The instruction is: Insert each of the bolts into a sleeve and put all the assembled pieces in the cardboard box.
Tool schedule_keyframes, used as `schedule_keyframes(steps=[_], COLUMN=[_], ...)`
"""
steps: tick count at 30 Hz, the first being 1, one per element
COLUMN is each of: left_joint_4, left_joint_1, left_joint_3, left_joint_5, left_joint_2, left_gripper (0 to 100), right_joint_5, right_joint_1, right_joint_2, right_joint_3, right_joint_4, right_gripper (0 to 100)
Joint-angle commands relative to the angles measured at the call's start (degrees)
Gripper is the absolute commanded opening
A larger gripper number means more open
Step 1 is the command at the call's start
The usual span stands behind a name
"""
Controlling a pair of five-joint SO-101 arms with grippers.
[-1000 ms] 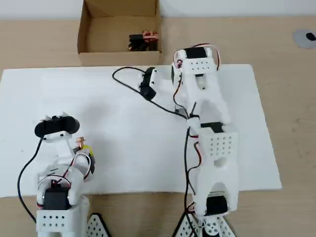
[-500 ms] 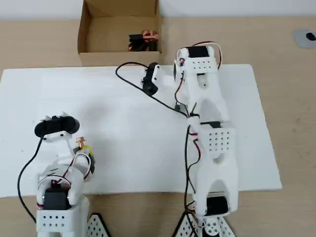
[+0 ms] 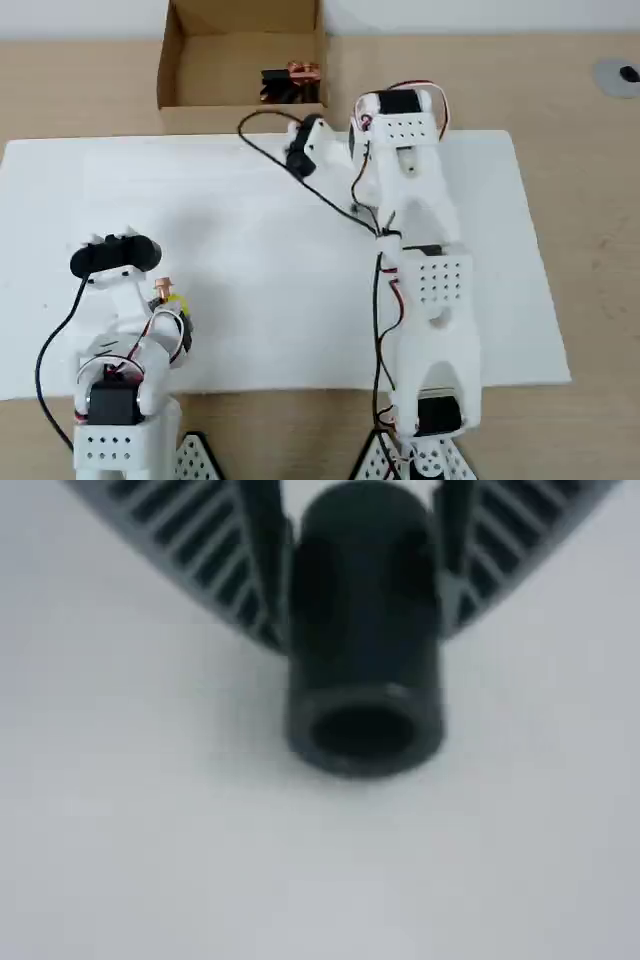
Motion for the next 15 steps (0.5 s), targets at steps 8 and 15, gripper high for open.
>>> schedule_keyframes(steps=[8,15], left_joint_4=[-11.3,-13.4], left_joint_1=[-0.2,-0.2], left_joint_3=[-19.3,-43.3], left_joint_5=[-0.1,0.3], left_joint_2=[-0.5,-0.5], left_gripper=[1,1], right_joint_5=[-14.3,-27.3], right_joint_1=[-4.7,-14.5], right_joint_2=[-37.4,-75.6], right_joint_3=[-6.4,19.7], right_joint_4=[0.9,1.0], right_gripper=[0.9,1.1])
